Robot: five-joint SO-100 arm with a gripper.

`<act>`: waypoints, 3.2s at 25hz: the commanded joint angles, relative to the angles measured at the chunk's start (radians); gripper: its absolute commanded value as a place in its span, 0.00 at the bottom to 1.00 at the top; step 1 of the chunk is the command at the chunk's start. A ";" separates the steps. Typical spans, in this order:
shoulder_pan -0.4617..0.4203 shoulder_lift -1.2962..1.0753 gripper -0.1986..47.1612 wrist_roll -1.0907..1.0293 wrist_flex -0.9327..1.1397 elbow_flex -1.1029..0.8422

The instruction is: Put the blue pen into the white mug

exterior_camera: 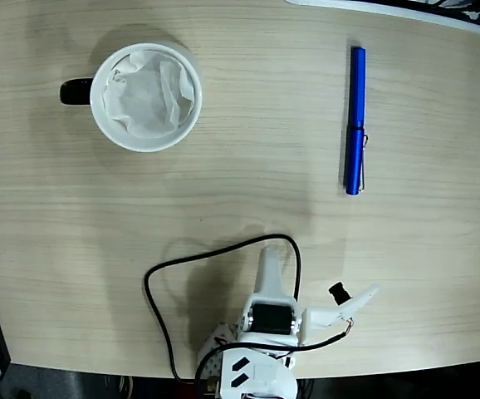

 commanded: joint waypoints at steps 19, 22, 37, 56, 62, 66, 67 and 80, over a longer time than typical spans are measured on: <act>0.048 -0.098 0.00 0.020 -0.130 -0.124; 0.055 -0.193 0.00 0.021 -0.199 -0.193; 0.106 -0.767 0.01 0.146 -0.261 -0.637; 0.127 -1.497 0.45 0.723 -0.117 -1.147; 0.130 -1.646 0.44 0.873 -0.061 -1.249; 0.164 -1.730 0.39 0.939 -0.055 -1.302; 0.175 -1.752 0.38 0.956 -0.055 -1.313; 0.285 -1.960 0.41 1.019 -0.020 -1.434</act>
